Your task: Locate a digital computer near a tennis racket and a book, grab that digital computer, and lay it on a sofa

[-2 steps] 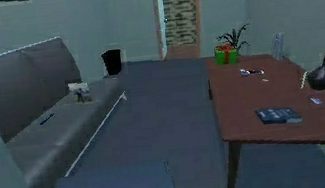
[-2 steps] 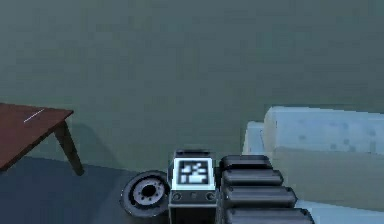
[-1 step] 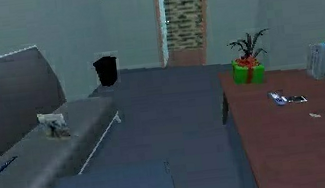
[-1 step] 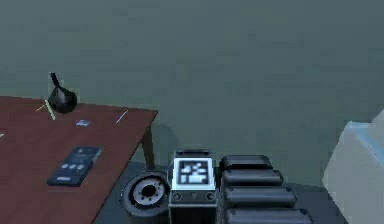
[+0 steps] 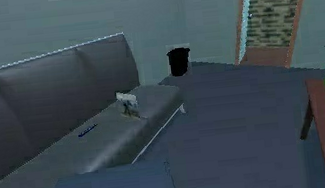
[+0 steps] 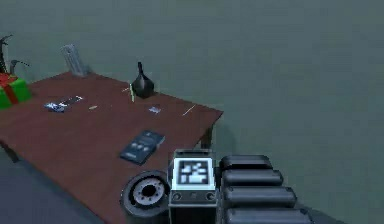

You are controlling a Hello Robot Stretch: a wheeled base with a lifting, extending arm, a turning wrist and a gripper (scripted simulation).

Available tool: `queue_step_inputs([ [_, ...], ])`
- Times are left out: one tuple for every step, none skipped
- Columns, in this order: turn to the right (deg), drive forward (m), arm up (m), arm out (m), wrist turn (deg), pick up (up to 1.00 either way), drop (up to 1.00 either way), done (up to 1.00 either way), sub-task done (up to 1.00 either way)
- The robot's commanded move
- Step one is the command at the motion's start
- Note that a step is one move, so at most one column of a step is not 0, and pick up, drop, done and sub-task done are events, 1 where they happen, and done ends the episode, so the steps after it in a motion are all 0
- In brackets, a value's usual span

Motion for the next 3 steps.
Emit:
queue_step_inputs([
  [0.0,1.0,0.0,0.0,0.0,0.0,0.0,0.0,0.0],
  [0.0,0.15,0.0,0.0,0.0,0.0,0.0,0.0,0.0],
  [-45.0,0.0,0.0,0.0,0.0,0.0,0.0,0.0,0.0],
])
